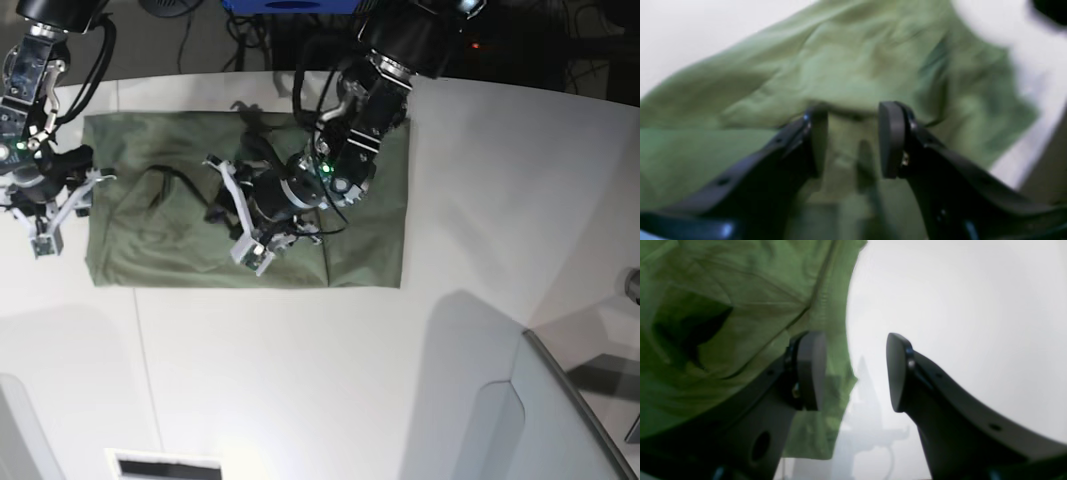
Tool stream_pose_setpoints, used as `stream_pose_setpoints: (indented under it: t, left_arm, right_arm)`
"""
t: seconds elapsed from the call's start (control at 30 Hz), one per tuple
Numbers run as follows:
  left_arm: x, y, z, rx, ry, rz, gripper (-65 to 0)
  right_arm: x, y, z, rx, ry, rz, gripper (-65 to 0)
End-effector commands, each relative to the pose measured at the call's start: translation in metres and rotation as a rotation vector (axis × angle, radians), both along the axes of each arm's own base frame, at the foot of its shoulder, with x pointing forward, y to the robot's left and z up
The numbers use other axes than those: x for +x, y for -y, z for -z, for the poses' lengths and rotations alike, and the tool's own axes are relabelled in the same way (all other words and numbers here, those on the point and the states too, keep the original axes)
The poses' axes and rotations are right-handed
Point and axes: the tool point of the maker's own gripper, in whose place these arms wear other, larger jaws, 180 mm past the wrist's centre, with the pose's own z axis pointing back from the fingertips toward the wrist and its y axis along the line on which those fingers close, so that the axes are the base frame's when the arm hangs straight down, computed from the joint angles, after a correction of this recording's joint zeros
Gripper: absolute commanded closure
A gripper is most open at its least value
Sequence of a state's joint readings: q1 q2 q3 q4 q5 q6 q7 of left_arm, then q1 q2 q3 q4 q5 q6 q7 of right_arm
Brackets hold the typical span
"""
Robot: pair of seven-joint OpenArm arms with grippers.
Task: Layout the t-shirt on the table in an organized manner, then fold the t-shirt properly
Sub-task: 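Lay the carried end over the strip's middle with the left gripper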
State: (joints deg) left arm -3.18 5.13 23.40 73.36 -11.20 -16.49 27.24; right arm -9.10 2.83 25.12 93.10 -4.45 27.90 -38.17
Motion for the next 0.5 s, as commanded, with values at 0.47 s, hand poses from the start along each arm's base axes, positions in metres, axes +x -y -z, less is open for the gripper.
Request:
stream_pose_setpoints:
  t: [0.47]
  left_arm:
    - [0.013, -0.1, 0.009, 0.221, 0.044, -0.256, 0.0]
  right_arm:
    - [0.01, 0.004, -0.011, -0.008, 0.046, 0.002, -27.9]
